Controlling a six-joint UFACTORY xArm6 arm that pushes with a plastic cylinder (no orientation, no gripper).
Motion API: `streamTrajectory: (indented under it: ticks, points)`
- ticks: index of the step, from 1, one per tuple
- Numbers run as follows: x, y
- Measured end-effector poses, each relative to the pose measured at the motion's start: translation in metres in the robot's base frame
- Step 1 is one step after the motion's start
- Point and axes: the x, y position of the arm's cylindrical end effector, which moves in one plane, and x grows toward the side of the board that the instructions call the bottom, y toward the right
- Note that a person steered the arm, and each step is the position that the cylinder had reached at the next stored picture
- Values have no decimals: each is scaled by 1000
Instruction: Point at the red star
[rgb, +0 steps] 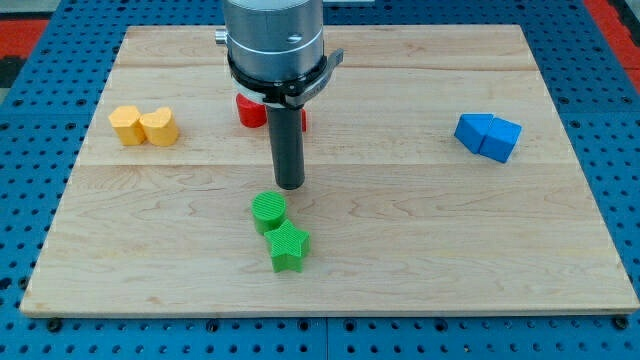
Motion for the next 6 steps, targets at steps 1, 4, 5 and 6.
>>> streamTrajectory:
  ticks: [1,4,5,6]
  points:
    - [0,0]
    - [-5,-8]
    - [-16,-12]
    - [-40,-37]
